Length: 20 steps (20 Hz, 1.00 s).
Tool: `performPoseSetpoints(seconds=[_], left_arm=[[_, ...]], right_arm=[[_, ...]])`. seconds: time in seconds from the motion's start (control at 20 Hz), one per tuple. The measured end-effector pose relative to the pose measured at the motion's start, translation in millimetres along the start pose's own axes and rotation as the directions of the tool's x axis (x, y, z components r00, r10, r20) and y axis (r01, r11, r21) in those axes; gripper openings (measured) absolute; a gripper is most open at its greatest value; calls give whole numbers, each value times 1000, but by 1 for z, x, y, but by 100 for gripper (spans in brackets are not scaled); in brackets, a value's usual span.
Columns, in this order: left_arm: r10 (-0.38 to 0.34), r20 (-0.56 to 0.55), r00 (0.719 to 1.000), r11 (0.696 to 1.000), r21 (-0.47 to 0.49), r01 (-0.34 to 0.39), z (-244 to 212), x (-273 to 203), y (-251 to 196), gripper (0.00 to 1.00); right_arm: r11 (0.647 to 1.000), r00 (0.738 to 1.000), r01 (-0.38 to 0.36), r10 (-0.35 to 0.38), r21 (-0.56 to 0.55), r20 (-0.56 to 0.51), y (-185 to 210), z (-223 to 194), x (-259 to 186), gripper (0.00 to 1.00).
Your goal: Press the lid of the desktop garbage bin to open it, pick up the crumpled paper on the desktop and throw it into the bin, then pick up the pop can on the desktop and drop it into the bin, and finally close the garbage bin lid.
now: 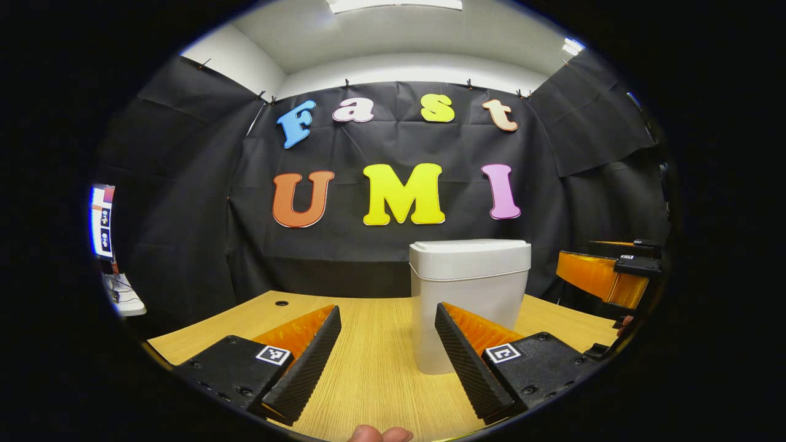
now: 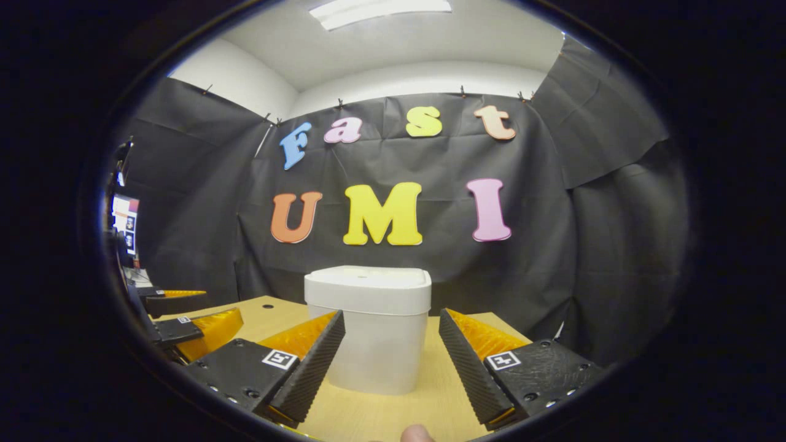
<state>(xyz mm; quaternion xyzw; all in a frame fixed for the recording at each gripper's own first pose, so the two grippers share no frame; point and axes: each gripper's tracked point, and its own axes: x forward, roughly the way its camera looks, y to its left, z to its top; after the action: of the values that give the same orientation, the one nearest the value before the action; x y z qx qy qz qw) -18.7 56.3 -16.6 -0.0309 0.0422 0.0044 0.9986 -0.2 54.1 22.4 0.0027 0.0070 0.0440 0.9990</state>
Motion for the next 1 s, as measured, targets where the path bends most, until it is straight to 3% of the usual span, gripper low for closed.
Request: performPoseSetpoints(seconds=[1.0], left_arm=[[4,-1,1000,1000,9,-4,1,-1,0,99]], right_arm=[[1000,999,-14,13,-5,-32,8,-15,-1,98]])
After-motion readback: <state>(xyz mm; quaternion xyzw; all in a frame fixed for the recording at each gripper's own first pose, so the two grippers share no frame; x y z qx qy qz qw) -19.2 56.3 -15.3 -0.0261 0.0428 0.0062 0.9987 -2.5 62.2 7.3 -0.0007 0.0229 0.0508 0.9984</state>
